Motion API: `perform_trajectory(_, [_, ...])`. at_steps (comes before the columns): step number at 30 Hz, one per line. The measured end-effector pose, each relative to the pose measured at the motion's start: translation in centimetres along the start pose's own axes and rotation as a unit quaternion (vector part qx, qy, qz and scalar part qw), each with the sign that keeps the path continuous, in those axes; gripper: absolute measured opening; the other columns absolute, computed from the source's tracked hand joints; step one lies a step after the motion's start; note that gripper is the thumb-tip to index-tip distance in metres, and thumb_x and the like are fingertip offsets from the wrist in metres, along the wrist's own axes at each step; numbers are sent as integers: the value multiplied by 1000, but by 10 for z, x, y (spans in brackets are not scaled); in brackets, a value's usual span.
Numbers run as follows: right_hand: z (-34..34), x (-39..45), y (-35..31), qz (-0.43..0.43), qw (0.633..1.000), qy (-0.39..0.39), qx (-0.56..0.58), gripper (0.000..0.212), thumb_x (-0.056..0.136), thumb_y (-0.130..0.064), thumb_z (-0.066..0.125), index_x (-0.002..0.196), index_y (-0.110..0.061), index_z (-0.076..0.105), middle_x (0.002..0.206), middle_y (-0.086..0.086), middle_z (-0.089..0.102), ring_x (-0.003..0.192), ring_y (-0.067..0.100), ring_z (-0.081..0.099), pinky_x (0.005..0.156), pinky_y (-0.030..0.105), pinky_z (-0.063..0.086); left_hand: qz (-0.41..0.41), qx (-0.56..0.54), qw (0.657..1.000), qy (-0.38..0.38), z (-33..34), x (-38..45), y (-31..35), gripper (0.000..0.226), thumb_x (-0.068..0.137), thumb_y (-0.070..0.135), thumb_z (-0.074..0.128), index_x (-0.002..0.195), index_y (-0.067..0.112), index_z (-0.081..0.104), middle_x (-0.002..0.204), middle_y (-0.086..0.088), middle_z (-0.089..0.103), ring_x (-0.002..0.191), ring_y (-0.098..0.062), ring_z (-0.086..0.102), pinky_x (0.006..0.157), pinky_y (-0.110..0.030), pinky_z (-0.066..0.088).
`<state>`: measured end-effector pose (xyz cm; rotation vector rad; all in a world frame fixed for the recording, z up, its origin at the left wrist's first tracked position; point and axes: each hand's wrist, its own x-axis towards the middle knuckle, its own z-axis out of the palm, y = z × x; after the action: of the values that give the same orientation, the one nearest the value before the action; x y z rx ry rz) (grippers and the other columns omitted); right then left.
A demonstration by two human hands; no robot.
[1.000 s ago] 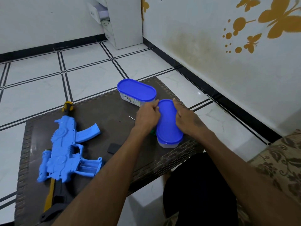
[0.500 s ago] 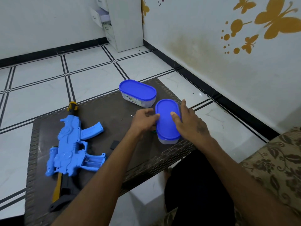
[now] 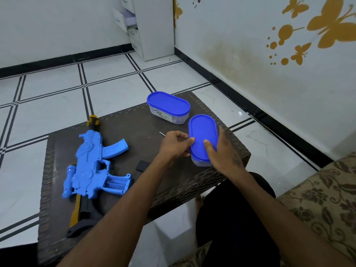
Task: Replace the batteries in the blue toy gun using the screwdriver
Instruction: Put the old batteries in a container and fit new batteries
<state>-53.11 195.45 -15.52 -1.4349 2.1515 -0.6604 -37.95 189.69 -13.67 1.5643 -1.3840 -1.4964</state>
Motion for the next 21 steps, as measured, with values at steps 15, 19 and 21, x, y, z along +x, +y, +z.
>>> perform_trajectory(15, [-49, 87, 29, 48, 992, -16, 115, 28, 102, -39, 42, 106, -13, 51, 95, 6, 57, 84, 23, 62, 66, 41, 58, 185, 482, 843, 151, -23, 87, 42, 82, 78, 64, 63, 148, 32, 35, 160, -8, 15, 147, -35, 9, 114, -54, 18])
perform_trajectory(19, [-56, 121, 26, 50, 992, -20, 115, 28, 104, -35, 38, 107, -10, 51, 99, 10, 56, 83, 25, 62, 57, 35, 57, 164, 482, 854, 109, -17, 101, 29, 73, 84, 59, 60, 148, 34, 35, 161, -5, 16, 148, -36, 4, 114, -55, 21])
perform_trajectory(21, [-56, 136, 22, 44, 991, -26, 120, 29, 104, -33, 36, 106, -8, 51, 100, 11, 56, 86, 27, 62, 62, 41, 59, 175, 465, 860, 115, -16, 100, 23, 64, 91, 51, 56, 148, 34, 34, 160, -2, 21, 148, -34, 7, 110, -51, 31])
